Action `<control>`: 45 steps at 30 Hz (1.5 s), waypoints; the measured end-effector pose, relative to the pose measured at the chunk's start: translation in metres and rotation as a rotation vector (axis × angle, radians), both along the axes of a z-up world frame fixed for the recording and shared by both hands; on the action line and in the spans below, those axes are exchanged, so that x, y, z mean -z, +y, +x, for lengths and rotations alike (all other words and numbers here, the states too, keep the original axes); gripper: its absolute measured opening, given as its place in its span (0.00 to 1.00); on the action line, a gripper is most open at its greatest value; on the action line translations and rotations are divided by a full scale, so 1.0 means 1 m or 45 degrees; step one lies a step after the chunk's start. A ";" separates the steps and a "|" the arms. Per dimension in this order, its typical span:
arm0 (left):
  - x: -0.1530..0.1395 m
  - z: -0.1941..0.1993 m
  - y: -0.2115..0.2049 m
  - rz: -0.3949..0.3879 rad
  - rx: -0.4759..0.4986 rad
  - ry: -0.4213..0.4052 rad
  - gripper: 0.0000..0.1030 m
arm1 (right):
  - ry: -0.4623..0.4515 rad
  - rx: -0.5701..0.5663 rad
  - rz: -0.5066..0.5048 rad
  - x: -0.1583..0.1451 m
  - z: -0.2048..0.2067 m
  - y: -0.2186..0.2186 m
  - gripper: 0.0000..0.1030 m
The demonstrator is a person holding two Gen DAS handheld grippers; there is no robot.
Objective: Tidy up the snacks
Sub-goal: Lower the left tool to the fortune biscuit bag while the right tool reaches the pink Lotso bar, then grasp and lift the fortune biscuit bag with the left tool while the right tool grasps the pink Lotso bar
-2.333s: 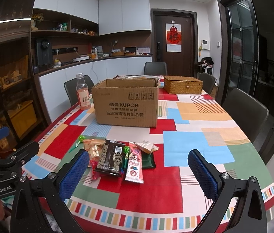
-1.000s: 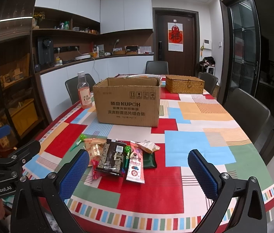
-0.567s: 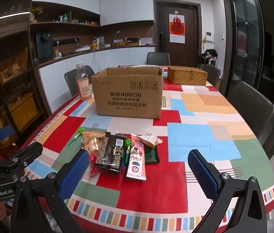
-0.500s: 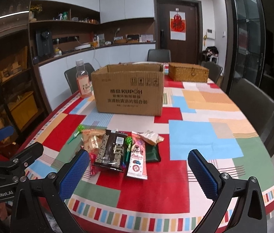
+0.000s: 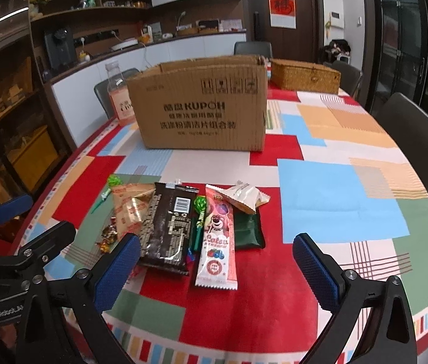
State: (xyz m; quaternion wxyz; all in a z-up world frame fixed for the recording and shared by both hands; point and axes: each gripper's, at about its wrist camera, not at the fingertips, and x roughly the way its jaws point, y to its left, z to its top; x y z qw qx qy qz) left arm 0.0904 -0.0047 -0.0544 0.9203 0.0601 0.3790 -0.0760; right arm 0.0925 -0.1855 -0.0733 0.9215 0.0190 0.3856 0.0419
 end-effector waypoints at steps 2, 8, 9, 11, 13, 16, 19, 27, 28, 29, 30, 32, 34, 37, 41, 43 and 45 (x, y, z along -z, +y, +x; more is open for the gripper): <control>0.008 0.010 0.000 -0.005 0.008 0.034 0.85 | 0.031 0.004 0.002 0.005 0.009 -0.001 0.96; 0.028 0.036 -0.001 -0.018 0.032 0.111 0.77 | 0.120 -0.013 0.007 0.023 0.032 0.001 0.87; 0.031 0.040 -0.002 -0.018 0.035 0.118 0.76 | 0.132 -0.015 0.009 0.026 0.035 0.001 0.85; 0.036 0.048 -0.002 -0.021 0.044 0.135 0.74 | 0.153 -0.017 0.013 0.030 0.042 0.001 0.82; 0.040 0.054 -0.002 -0.027 0.047 0.151 0.72 | 0.171 -0.017 0.016 0.034 0.049 0.001 0.79; 0.047 0.062 -0.003 -0.031 0.052 0.179 0.71 | 0.194 -0.015 0.018 0.040 0.057 0.002 0.76; 0.051 0.067 -0.004 -0.039 0.063 0.204 0.70 | 0.227 -0.023 0.031 0.046 0.065 0.002 0.69; 0.060 0.078 -0.009 -0.073 0.095 0.212 0.62 | 0.262 -0.040 0.066 0.056 0.076 0.001 0.56; 0.061 0.080 -0.010 -0.081 0.101 0.218 0.62 | 0.260 -0.039 0.061 0.056 0.076 0.001 0.56; 0.062 0.081 -0.011 -0.086 0.105 0.223 0.61 | 0.259 -0.040 0.058 0.056 0.077 0.001 0.55; 0.062 0.082 -0.011 -0.090 0.108 0.226 0.59 | 0.259 -0.041 0.055 0.057 0.077 0.001 0.54; 0.064 0.084 -0.013 -0.099 0.116 0.240 0.57 | 0.259 -0.041 0.043 0.058 0.078 0.001 0.52; 0.067 0.086 -0.014 -0.106 0.119 0.259 0.55 | 0.254 -0.045 0.025 0.058 0.079 0.002 0.50; 0.069 0.087 -0.016 -0.097 0.123 0.263 0.53 | 0.247 -0.056 -0.013 0.059 0.080 0.006 0.45; 0.069 0.087 -0.018 -0.116 0.138 0.263 0.42 | 0.237 -0.065 -0.064 0.060 0.080 0.009 0.30; 0.068 0.086 -0.017 -0.126 0.133 0.259 0.39 | 0.237 -0.067 -0.083 0.060 0.081 0.010 0.28; 0.065 0.084 -0.016 -0.131 0.130 0.251 0.38 | 0.245 -0.072 -0.068 0.058 0.081 0.008 0.25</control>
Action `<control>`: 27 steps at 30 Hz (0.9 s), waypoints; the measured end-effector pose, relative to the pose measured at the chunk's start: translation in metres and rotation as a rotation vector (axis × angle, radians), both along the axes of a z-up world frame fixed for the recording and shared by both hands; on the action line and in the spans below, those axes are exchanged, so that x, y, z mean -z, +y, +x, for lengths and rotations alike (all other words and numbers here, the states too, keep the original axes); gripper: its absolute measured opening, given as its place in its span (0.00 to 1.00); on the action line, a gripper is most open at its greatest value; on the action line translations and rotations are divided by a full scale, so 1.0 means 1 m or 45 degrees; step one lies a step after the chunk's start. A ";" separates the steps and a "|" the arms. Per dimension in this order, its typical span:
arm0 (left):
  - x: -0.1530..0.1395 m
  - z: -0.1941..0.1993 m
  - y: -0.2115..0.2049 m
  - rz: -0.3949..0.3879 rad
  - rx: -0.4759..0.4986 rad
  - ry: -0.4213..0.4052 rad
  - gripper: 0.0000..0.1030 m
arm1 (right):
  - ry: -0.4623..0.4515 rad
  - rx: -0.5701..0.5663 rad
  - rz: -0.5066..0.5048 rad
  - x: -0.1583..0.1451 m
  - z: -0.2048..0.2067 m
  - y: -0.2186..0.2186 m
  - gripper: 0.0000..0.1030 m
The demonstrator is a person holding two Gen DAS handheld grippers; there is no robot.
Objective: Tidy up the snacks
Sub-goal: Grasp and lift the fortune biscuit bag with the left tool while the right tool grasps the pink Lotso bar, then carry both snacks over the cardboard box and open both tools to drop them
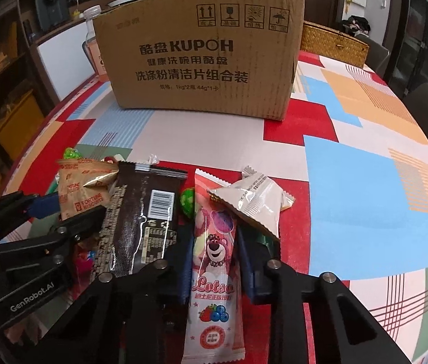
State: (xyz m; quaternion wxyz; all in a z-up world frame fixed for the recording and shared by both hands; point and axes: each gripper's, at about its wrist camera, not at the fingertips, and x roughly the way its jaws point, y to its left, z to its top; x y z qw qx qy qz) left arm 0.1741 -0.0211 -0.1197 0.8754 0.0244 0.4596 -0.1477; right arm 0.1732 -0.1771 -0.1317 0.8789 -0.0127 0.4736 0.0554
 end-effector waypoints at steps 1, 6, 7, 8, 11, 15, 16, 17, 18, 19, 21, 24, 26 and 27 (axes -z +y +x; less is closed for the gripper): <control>-0.002 -0.002 0.001 0.001 -0.004 -0.009 0.37 | 0.004 0.001 0.017 -0.001 -0.001 -0.001 0.24; -0.014 -0.010 0.002 -0.003 -0.010 -0.050 0.37 | -0.015 -0.025 0.062 -0.011 -0.008 0.001 0.22; -0.017 -0.012 0.002 -0.002 -0.015 -0.064 0.37 | -0.022 -0.033 0.069 -0.013 -0.010 0.002 0.22; -0.021 -0.015 0.003 -0.001 -0.020 -0.080 0.37 | -0.030 -0.039 0.077 -0.016 -0.012 0.003 0.22; -0.033 -0.024 0.005 -0.004 -0.030 -0.125 0.37 | -0.059 -0.056 0.096 -0.025 -0.018 0.006 0.22; -0.047 -0.033 0.007 -0.003 -0.041 -0.176 0.37 | -0.112 -0.076 0.110 -0.039 -0.028 0.010 0.22; -0.051 -0.035 0.007 -0.002 -0.042 -0.190 0.37 | -0.122 -0.080 0.111 -0.042 -0.029 0.010 0.22; -0.055 -0.037 0.007 -0.001 -0.044 -0.202 0.37 | -0.135 -0.081 0.112 -0.045 -0.031 0.010 0.22; -0.058 -0.038 0.007 0.000 -0.044 -0.214 0.37 | -0.150 -0.083 0.112 -0.049 -0.033 0.010 0.22; -0.063 -0.040 0.007 0.000 -0.042 -0.229 0.37 | -0.159 -0.085 0.112 -0.052 -0.034 0.010 0.22; -0.070 -0.041 0.007 0.001 -0.042 -0.258 0.37 | -0.181 -0.090 0.114 -0.058 -0.037 0.010 0.22; -0.082 -0.042 0.008 -0.008 -0.038 -0.298 0.37 | -0.216 -0.100 0.117 -0.068 -0.039 0.010 0.22; -0.090 -0.041 0.008 -0.017 -0.038 -0.323 0.37 | -0.245 -0.106 0.116 -0.076 -0.040 0.010 0.22; -0.094 -0.040 0.008 -0.023 -0.038 -0.332 0.37 | -0.264 -0.110 0.111 -0.080 -0.040 0.010 0.22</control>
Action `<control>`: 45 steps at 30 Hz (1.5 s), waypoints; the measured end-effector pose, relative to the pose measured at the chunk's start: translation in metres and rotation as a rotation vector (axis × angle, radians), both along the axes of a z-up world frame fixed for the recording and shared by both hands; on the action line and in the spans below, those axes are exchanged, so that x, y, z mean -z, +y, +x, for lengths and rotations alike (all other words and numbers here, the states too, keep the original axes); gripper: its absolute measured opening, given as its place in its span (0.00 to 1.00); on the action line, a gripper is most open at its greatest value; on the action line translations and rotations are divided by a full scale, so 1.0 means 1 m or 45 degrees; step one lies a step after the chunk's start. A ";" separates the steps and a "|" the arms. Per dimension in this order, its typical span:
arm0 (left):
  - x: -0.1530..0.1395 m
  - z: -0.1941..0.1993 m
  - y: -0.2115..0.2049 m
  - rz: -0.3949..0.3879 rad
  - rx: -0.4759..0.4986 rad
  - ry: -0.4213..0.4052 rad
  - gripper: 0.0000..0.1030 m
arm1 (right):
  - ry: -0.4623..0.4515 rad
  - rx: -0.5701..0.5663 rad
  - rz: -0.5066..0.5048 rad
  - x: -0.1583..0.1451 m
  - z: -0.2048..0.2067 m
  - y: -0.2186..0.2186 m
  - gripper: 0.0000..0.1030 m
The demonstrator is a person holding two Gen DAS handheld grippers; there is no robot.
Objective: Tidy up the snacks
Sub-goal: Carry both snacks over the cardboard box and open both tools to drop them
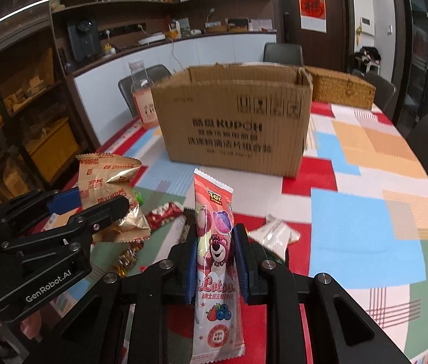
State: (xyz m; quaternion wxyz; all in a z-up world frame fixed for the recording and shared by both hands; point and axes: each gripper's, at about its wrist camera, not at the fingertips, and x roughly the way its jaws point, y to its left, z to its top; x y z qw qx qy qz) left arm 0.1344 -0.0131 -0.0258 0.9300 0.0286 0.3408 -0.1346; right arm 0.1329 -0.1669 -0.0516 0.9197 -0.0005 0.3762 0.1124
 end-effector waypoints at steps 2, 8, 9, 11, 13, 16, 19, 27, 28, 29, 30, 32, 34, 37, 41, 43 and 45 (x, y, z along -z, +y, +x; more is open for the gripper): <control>-0.007 0.004 0.001 -0.026 0.016 -0.008 0.37 | -0.033 -0.002 -0.009 -0.007 0.001 0.000 0.22; -0.026 0.022 0.006 -0.060 0.009 -0.056 0.37 | -0.139 -0.003 0.000 -0.030 0.014 0.001 0.22; -0.029 0.024 0.005 -0.061 0.006 -0.066 0.37 | -0.156 -0.002 0.000 -0.033 0.017 0.002 0.22; -0.038 0.031 0.006 -0.059 -0.001 -0.101 0.37 | -0.187 0.002 0.003 -0.041 0.024 0.001 0.22; -0.045 0.038 0.005 -0.053 -0.004 -0.135 0.37 | -0.220 0.011 0.006 -0.048 0.033 0.000 0.22; -0.056 0.051 0.004 -0.042 -0.011 -0.179 0.37 | -0.279 0.025 0.002 -0.061 0.045 -0.002 0.22; -0.067 0.066 0.000 -0.036 -0.016 -0.215 0.37 | -0.311 0.032 0.020 -0.072 0.059 -0.006 0.22; -0.086 0.115 -0.007 0.007 -0.013 -0.257 0.37 | -0.329 0.038 0.074 -0.091 0.108 -0.013 0.22; -0.088 0.122 -0.010 0.005 -0.005 -0.246 0.37 | -0.318 0.045 0.087 -0.093 0.118 -0.015 0.22; -0.089 0.129 -0.011 -0.004 0.002 -0.231 0.37 | -0.312 0.042 0.094 -0.093 0.123 -0.016 0.22; -0.089 0.137 -0.012 -0.009 0.007 -0.216 0.37 | -0.302 0.042 0.098 -0.093 0.133 -0.017 0.22; -0.090 0.150 -0.014 0.003 0.004 -0.204 0.37 | -0.286 0.048 0.097 -0.093 0.147 -0.018 0.22; -0.089 0.164 -0.014 0.011 0.006 -0.186 0.37 | -0.269 0.054 0.093 -0.092 0.160 -0.019 0.22; -0.087 0.182 -0.016 0.006 0.005 -0.148 0.37 | -0.244 0.063 0.087 -0.089 0.178 -0.021 0.22; -0.081 0.205 -0.023 0.019 0.008 -0.098 0.37 | -0.216 0.065 0.079 -0.087 0.196 -0.022 0.22; -0.077 0.215 -0.026 0.047 -0.002 -0.066 0.45 | -0.204 0.062 0.075 -0.086 0.204 -0.022 0.23; -0.076 0.217 -0.026 0.073 -0.042 -0.063 0.55 | -0.198 0.047 0.058 -0.084 0.210 -0.021 0.36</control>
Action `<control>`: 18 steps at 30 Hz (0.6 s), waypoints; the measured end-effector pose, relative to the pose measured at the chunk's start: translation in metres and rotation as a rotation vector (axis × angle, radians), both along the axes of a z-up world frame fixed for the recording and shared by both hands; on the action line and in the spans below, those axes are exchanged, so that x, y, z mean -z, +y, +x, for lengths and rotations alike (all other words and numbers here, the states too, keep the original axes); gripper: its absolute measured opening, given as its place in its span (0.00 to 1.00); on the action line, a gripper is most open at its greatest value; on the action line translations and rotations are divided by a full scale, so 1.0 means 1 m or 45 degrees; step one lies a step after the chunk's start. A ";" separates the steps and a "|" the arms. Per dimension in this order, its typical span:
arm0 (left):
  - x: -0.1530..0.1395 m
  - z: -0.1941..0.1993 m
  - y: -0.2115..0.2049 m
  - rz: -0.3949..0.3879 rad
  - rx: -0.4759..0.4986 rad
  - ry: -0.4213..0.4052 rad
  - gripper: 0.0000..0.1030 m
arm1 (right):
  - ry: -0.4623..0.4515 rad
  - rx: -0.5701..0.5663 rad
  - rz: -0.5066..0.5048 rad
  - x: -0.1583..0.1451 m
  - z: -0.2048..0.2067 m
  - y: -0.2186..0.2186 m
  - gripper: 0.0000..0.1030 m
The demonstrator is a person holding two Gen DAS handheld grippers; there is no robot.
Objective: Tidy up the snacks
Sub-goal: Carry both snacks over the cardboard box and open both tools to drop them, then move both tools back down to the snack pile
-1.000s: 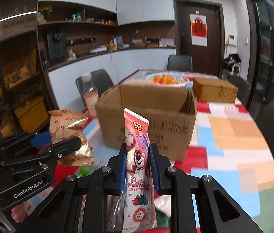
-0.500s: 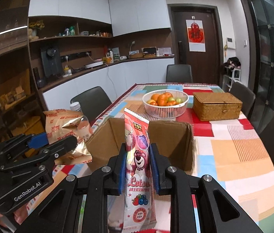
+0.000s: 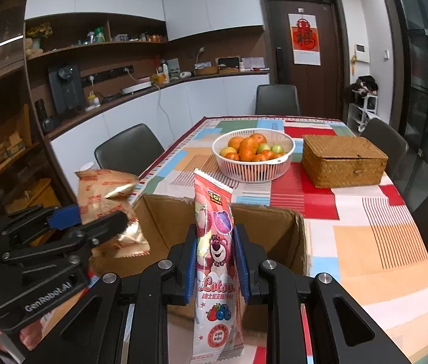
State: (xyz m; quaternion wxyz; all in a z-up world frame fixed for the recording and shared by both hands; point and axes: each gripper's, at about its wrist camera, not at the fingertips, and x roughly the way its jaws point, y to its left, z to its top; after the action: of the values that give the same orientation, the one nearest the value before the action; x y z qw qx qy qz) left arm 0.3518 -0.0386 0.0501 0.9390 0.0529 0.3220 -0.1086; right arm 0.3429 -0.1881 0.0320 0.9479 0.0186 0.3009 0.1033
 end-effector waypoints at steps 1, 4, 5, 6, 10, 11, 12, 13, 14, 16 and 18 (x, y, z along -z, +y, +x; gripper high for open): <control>0.000 -0.003 0.002 0.000 -0.010 -0.016 0.58 | 0.012 0.017 -0.020 0.000 0.003 0.000 0.42; -0.001 -0.013 0.006 0.007 -0.016 -0.040 0.63 | -0.028 0.075 -0.035 -0.003 -0.003 -0.003 0.52; -0.002 -0.018 0.007 0.005 -0.012 -0.045 0.63 | -0.042 0.087 -0.045 -0.004 -0.007 -0.004 0.52; -0.003 -0.023 0.008 0.002 -0.006 -0.050 0.63 | -0.046 0.093 -0.052 -0.005 -0.010 -0.004 0.53; -0.009 -0.044 0.009 0.001 0.023 -0.074 0.67 | -0.057 0.097 -0.033 -0.009 -0.029 -0.006 0.57; -0.011 -0.050 0.009 0.003 0.035 -0.085 0.67 | -0.061 0.093 -0.032 -0.010 -0.033 -0.006 0.58; -0.011 -0.054 0.009 0.002 0.037 -0.091 0.67 | -0.066 0.087 -0.036 -0.010 -0.041 -0.006 0.59; -0.010 -0.061 0.009 0.001 0.034 -0.094 0.67 | -0.072 0.081 -0.039 -0.009 -0.046 -0.006 0.61; -0.010 -0.066 0.009 -0.001 0.037 -0.095 0.67 | -0.077 0.074 -0.044 -0.009 -0.051 -0.005 0.62; -0.007 -0.079 0.008 -0.004 0.052 -0.090 0.67 | -0.079 0.070 -0.060 -0.007 -0.061 -0.004 0.62; -0.006 -0.088 0.007 -0.003 0.061 -0.089 0.67 | -0.076 0.074 -0.063 -0.005 -0.070 -0.005 0.62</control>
State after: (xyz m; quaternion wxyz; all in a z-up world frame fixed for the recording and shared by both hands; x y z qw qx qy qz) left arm 0.2640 -0.0315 0.0564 0.9469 0.0631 0.2873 -0.1296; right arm 0.2730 -0.1932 0.0372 0.9591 0.0007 0.2744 0.0689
